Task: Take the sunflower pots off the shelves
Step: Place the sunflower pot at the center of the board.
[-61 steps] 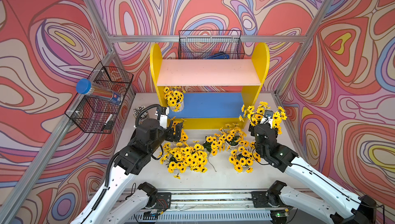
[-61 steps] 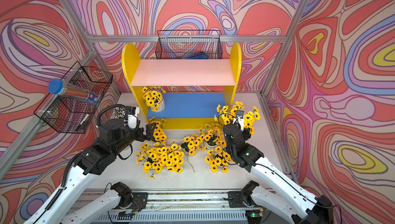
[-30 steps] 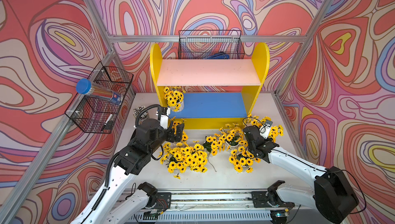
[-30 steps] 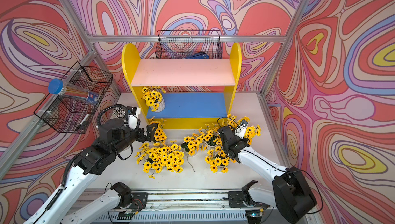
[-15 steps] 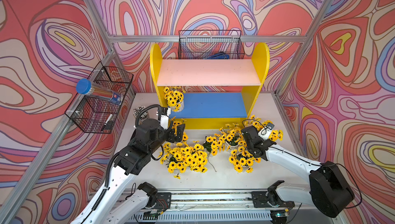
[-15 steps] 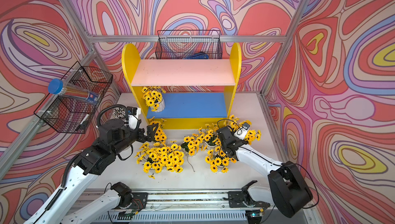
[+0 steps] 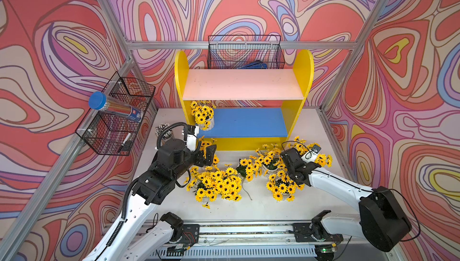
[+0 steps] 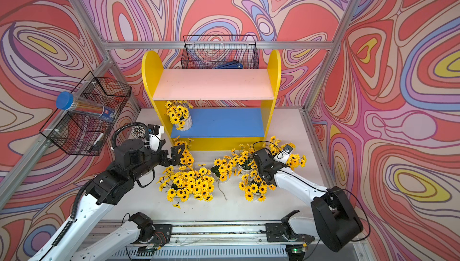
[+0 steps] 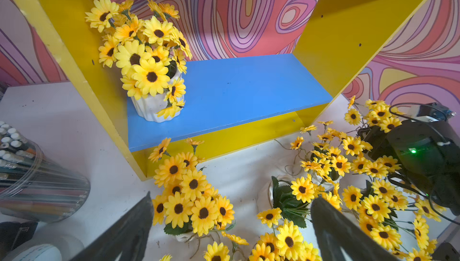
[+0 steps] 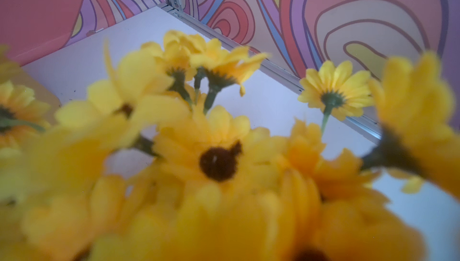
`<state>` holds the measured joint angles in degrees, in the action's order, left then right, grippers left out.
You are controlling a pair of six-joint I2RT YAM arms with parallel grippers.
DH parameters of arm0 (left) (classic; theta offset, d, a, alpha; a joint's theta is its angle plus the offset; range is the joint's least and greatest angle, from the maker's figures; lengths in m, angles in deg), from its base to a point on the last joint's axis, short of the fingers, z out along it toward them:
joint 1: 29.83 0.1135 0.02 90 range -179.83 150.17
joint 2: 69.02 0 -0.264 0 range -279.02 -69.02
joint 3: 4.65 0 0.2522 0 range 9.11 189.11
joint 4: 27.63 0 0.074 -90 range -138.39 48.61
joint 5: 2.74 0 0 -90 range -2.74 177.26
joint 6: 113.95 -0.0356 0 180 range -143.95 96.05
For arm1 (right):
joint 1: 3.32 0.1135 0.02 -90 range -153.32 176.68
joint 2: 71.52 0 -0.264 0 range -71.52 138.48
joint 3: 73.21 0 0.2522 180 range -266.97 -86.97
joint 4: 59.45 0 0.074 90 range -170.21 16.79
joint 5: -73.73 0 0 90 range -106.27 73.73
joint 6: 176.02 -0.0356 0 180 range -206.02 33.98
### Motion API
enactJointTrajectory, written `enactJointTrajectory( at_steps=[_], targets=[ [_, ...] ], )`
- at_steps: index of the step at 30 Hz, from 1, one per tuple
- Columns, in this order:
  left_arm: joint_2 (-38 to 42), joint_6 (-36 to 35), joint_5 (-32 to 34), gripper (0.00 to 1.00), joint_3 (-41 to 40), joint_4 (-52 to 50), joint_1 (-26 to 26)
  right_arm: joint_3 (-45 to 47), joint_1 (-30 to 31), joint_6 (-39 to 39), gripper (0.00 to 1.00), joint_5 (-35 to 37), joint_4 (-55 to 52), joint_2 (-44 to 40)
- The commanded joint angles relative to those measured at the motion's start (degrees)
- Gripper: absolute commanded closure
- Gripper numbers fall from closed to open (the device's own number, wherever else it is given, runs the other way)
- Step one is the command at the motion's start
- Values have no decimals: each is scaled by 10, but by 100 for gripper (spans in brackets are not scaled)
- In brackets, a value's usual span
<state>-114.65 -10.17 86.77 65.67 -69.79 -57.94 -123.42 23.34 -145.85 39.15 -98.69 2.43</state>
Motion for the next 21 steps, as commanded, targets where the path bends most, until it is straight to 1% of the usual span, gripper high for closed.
enactJointTrajectory(
  at_steps=[1,7,12,16,18,21],
  targets=[
    [6,9,-7,0,-7,13,2,-5,-3,-30,42,33,2,-11],
    [-1,11,-14,0,-6,12,2,1,-4,-27,41,32,10,2],
    [-4,12,-19,0,-7,13,1,-16,-4,-46,40,28,-23,24],
    [-8,13,-23,0,-6,13,1,-8,-17,-24,40,22,8,8],
    [-9,14,-27,0,-5,14,1,-13,-30,-7,40,9,31,22],
    [-9,13,-25,0,-5,12,2,-40,-31,-24,38,7,2,65]
  ],
)
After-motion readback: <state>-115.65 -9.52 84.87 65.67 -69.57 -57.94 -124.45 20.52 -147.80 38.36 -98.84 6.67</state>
